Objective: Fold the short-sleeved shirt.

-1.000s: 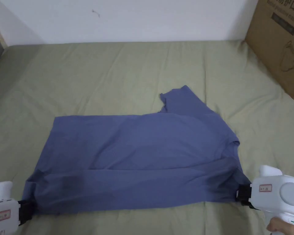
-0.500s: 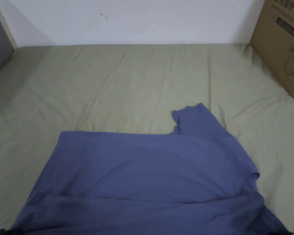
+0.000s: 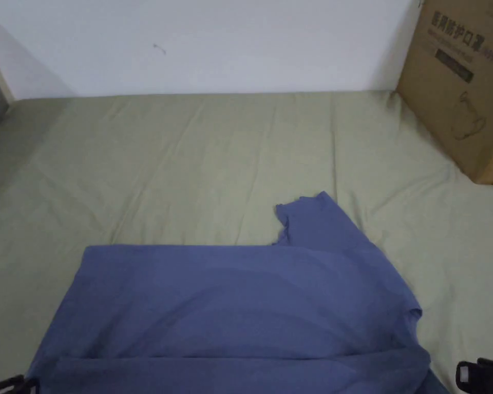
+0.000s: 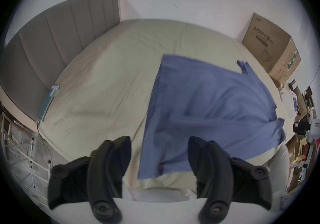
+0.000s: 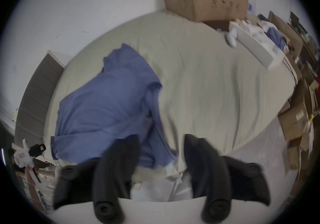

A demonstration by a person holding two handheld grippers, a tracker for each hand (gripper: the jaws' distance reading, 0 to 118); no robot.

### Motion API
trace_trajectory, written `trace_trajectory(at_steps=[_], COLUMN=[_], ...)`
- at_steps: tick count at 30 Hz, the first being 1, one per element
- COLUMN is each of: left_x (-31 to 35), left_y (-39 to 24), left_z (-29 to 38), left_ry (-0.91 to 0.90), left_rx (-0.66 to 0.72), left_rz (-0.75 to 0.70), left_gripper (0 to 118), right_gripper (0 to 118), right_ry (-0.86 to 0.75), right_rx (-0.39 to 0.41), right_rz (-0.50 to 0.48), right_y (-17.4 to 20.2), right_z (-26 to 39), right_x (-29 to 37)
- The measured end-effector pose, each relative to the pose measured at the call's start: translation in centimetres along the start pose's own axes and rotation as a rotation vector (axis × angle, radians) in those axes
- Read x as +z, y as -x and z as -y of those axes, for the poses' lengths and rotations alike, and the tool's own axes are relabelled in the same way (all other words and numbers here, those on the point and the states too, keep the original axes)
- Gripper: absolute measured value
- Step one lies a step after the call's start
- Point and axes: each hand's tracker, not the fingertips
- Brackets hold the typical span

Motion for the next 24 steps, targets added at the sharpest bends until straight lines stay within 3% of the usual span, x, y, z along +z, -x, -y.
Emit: trace_trajectory(at_steps=[1, 2, 10, 11, 13, 14, 15, 22, 23, 24], left_x=[-0.1, -0.6, -5.0, -5.5, -6.3, -6.8, -7.3, -9.4, -9.6, -9.8], left_y=[-0.4, -0.7, -3.4, -3.6, -4.2, -4.2, -4.2, -4.9, -4.8, -4.6], left_z=[-0.4, -0.8, -4.0, -4.6, -5.7, -6.2, -6.5, -7.3, -7.2, -7.3], left_ry=[-0.032, -0.052, -0.011, -0.009, -0.013, -0.011, -0.009, 0.029, 0.038, 0.045], left_rx=[0.002, 0.01, 0.055, 0.047, 0.038, 0.04, 0.045, 0.025, 0.025, 0.026], left_rz=[0.02, 0.028, 0.083, 0.083, 0.088, 0.092, 0.096, 0.087, 0.083, 0.079], left_gripper=[22, 1, 0, 0, 0, 0, 0, 0, 0, 0], right_gripper=[1, 0, 1, 8, 65, 83, 89, 86, 83, 69], right_ry=[-0.013, -0.01, 0.05, 0.054, 0.063, 0.067, 0.063, 0.234, 0.274, 0.306], right_rx=[-0.002, -0.005, 0.101, 0.119, 0.159, 0.163, 0.167, 0.211, 0.21, 0.218], right_rz=[-0.003, 0.001, -0.065, -0.063, -0.057, -0.042, -0.036, -0.017, 0.01, 0.034], right_y=[0.5, 1.0, 4.6, 4.8, 5.4, 5.8, 6.1, 6.9, 7.0, 7.0], right_z=[-0.5, -1.0, -6.5, -7.9, -11.0, -12.7, -14.2, -21.8, -22.0, -21.9], right_x=[-0.3, -1.1, -8.7, -9.8, -12.4, -13.8, -15.1, -26.8, -28.1, -29.2])
